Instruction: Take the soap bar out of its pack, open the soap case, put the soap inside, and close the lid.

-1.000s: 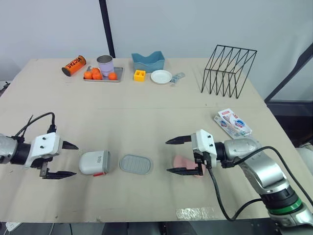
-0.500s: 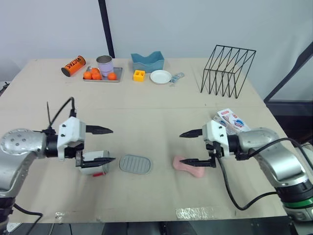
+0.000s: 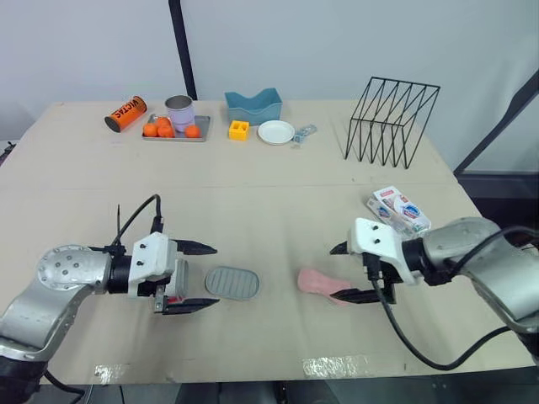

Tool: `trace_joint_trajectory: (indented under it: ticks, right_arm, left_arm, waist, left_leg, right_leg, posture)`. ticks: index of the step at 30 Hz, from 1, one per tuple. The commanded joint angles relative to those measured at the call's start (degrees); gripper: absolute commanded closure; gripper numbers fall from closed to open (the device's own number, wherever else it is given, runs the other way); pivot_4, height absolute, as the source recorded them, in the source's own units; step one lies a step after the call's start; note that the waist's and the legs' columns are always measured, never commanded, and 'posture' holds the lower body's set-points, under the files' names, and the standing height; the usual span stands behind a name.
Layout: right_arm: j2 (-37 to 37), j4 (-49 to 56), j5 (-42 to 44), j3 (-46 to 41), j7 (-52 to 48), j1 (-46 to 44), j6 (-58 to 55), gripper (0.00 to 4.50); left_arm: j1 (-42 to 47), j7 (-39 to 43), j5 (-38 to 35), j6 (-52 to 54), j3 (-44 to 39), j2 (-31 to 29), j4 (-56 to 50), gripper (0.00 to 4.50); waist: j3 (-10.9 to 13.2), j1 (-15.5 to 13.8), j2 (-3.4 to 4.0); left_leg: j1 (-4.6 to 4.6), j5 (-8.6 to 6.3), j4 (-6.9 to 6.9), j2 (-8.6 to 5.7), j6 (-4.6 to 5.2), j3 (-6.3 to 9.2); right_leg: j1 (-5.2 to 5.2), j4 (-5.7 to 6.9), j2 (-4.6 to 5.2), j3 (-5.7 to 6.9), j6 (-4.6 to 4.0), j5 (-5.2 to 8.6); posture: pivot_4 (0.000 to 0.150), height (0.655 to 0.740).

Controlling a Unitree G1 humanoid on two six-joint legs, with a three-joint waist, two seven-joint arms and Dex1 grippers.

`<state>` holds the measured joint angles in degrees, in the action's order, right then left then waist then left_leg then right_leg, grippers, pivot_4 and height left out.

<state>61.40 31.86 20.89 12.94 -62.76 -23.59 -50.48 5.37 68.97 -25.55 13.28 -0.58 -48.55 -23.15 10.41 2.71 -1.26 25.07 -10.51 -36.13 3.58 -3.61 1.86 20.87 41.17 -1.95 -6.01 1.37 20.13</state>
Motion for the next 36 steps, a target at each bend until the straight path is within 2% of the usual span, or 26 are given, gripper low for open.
trace_joint_trajectory:
  ticks: [1, 11, 30, 34, 35, 36]
  right_arm:
    - [0.29, 2.14, -1.58, 2.20, 2.50, -1.52, -4.29, 0.00]
    - [-0.60, 0.35, -4.70, 8.39, 5.42, -5.17, -10.07, 0.00]
    - [-3.12, 0.39, -5.73, 14.20, 8.58, -8.03, -16.45, 0.00]
    - [-2.54, 0.11, -6.25, 14.83, 8.72, -8.02, -16.42, 1.09]
    - [-2.52, -0.01, -6.42, 15.00, 8.79, -8.03, -16.40, 1.43]
    - [-2.42, -0.07, -6.61, 15.24, 8.75, -8.10, -16.33, 1.99]
  left_arm:
    - [-0.70, -0.79, 0.68, -1.43, 0.41, 0.59, -1.45, 0.02]
    - [-0.92, -1.79, 1.52, -2.58, 0.50, 1.05, -0.79, 0.02]
    - [-1.00, -1.29, 2.83, -4.86, 0.73, 1.91, 0.51, 0.02]
    - [-0.74, -1.53, 3.04, -5.14, 0.89, 2.14, 0.74, 0.00]
    - [-0.70, -1.60, 3.10, -5.19, 0.91, 2.21, 0.76, 0.00]
    - [-0.69, -1.65, 3.17, -5.26, 0.90, 2.25, 0.78, 0.00]
  waist:
    - [0.00, -0.05, -0.01]
    - [0.00, -0.03, 0.00]
    - [0.00, -0.02, -0.01]
    - [0.00, -0.02, -0.01]
    - [0.00, -0.02, -0.01]
    - [0.00, -0.02, -0.01]
  left_leg:
    - [0.01, 0.00, 0.00, -0.01, 0.00, 0.01]
    - [0.02, 0.00, 0.00, -0.02, 0.00, 0.01]
    - [0.02, 0.00, 0.00, -0.02, 0.00, 0.01]
    - [0.02, 0.00, 0.00, -0.02, 0.00, 0.01]
    - [0.02, 0.00, 0.01, -0.02, 0.00, 0.01]
    - [0.02, 0.00, 0.01, -0.02, 0.00, 0.02]
  right_leg:
    - [0.00, 0.00, 0.01, 0.01, 0.00, 0.00]
    - [0.02, -0.01, 0.02, 0.02, 0.02, 0.01]
    - [0.02, -0.01, 0.02, 0.03, 0.02, 0.01]
    - [0.02, -0.01, 0.02, 0.03, 0.02, 0.01]
    - [0.02, -0.02, 0.02, 0.03, 0.03, 0.02]
    - [0.02, -0.02, 0.02, 0.03, 0.03, 0.02]
  posture:
    - [0.150, 0.7400]
    - [0.150, 0.7400]
    - [0.150, 0.7400]
    - [0.150, 0.7400]
    - [0.150, 0.7400]
    - [0.150, 0.7400]
